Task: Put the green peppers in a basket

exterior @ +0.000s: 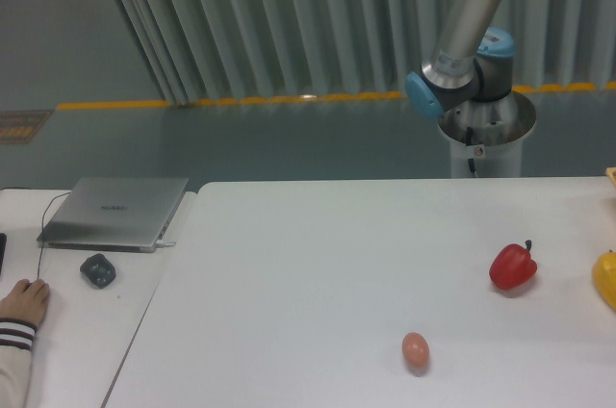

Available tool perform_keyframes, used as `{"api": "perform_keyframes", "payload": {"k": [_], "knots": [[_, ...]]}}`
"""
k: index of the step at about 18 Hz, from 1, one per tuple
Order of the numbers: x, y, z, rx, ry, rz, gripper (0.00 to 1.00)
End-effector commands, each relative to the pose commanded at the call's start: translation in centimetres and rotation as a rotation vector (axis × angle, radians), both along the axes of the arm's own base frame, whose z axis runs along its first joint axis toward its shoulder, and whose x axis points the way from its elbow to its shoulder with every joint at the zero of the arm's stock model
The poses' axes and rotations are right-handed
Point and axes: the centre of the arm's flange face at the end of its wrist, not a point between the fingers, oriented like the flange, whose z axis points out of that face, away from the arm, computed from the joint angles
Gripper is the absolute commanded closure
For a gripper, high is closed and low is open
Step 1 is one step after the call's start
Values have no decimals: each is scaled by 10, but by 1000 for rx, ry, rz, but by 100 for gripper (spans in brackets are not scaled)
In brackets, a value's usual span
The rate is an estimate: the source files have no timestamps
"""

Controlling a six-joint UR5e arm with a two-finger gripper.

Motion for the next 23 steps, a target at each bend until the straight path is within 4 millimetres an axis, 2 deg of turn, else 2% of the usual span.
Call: {"api": "perform_keyframes", "payload": {"k": [3, 8, 10, 19, 23], "knots": [[12, 6, 16, -2, 1, -18, 0], [47, 41, 42, -31, -69, -82, 0], [54, 51, 47, -41, -95, -82, 0], [94, 97, 46, -66, -126, -76, 0], [102, 107, 41, -94, -122, -79, 0]]}}
